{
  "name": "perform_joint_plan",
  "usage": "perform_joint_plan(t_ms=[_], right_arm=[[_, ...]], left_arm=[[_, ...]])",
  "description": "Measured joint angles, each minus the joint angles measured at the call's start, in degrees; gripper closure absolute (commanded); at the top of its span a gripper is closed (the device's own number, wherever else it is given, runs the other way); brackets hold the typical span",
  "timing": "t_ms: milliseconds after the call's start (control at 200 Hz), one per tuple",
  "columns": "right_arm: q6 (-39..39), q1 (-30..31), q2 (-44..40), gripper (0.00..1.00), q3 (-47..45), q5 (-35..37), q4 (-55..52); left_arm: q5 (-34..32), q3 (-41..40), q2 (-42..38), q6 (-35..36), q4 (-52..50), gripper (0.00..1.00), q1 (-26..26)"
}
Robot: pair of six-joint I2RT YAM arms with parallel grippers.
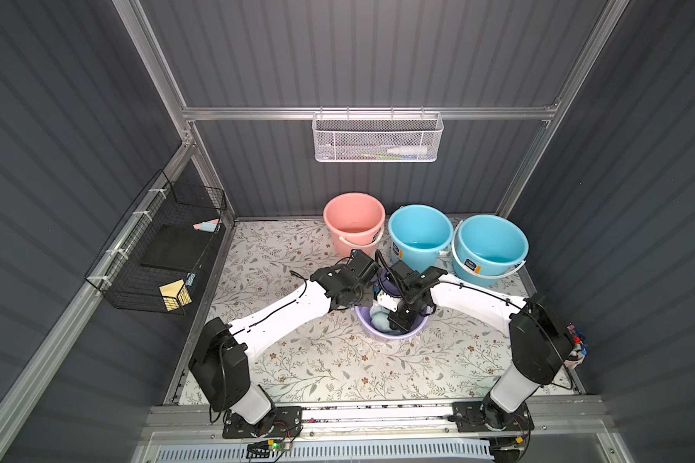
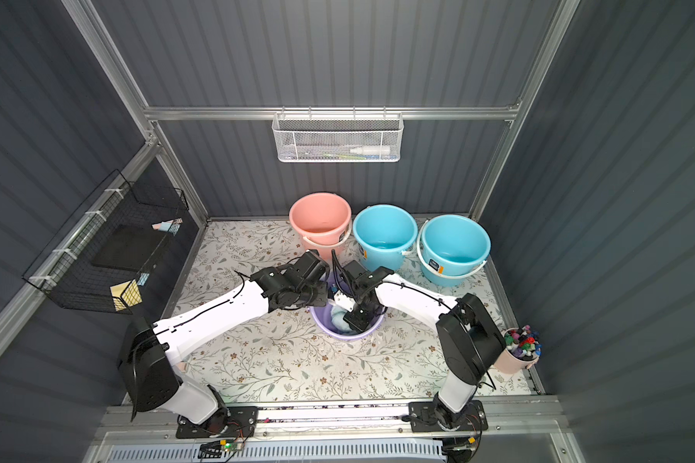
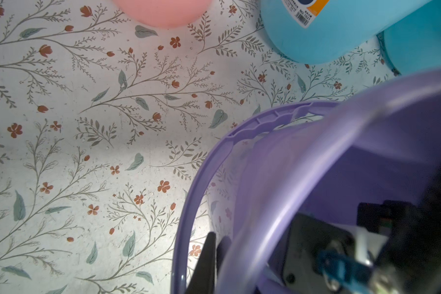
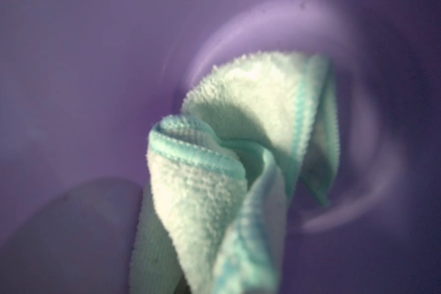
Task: Wipe the inside of the bucket with a cloth
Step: Wipe the dirt from the inside of the bucket.
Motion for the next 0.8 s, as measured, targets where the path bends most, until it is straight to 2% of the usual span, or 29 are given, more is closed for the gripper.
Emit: perform_joint_plan(t_ms=[160,390,605,800], right_arm=[[5.7,-0.5,-0.1,1.00,-2.8,-6.5,6.8],[13.7,-0.6,-8.8,1.00,-10.1,-7.2,20.1],[13.4,-0.6,-19.4,1.00,-11.0,2.6,23.8],[5.4,-0.6,-27.0,1.00,-10.3,13.2,22.6]], left_arm=[[-0.2,0.0,-0.2,0.0,-0.8,1.00,0.6],[-0.5,0.0,-0.4,0.0,-1.0,1.00,0.6],[-0.5,0.0,-0.5,0.0,-1.0,1.00,0.6],[-0.5,0.0,-1.0,0.4,-0.9,1.00,0.6]])
